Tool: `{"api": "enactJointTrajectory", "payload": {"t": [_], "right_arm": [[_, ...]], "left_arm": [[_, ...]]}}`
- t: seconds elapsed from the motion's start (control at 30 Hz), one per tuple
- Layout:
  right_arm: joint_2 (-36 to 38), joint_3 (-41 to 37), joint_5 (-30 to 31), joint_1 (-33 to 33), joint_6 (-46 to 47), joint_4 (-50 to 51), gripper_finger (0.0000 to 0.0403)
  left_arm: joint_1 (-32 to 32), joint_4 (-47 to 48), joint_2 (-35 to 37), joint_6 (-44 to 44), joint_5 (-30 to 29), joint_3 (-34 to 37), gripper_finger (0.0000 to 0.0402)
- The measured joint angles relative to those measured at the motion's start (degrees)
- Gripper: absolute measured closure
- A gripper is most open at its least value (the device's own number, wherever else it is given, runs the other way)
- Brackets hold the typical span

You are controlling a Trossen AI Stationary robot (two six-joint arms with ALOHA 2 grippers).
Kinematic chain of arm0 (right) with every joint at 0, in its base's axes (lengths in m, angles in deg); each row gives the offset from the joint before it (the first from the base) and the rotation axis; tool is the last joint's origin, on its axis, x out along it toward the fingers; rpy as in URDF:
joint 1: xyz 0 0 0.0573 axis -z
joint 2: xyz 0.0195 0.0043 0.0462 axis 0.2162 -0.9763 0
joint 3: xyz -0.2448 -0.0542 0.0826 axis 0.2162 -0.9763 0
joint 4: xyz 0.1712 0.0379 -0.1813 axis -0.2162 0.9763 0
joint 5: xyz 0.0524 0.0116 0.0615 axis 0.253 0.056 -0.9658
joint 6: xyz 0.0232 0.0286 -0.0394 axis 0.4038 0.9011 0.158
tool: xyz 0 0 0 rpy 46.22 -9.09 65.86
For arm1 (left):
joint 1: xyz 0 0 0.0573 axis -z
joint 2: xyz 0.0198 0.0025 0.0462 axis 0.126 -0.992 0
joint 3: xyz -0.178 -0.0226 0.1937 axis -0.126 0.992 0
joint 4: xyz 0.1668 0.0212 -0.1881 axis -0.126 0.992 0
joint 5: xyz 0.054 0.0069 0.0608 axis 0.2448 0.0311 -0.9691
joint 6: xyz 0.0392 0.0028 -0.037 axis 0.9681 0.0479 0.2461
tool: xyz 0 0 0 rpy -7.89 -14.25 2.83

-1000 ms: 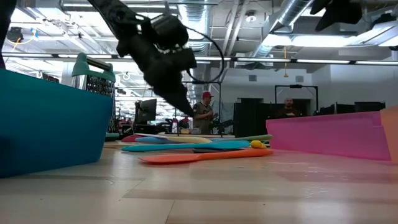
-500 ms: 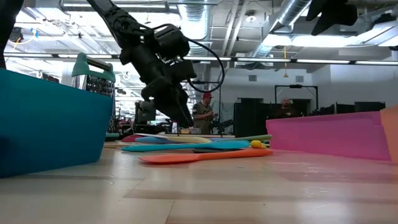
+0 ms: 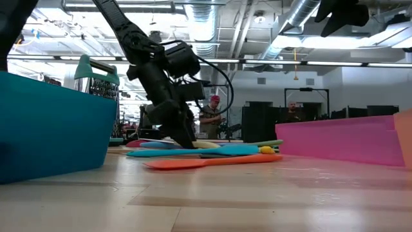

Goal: Pick & Place Kitchen Items
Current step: Put the yellow table knife into the red bin

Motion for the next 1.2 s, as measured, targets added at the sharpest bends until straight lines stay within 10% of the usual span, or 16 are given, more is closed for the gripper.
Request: {"api": "enactJointTrajectory", "payload": {"t": [0.57,1.2], "right_arm": [[0.0,0.0,0.0,0.0,-0.2,0.0,0.0182],[0.0,0.0,0.1,-0.1,-1.1,-2.0,0.0182]], "left_arm": [[0.1,0.2,0.0,-0.2,-2.6,0.1,0.0371],[0.3,1.5,14.3,-12.4,-3.4,0.3,0.0368]]}}
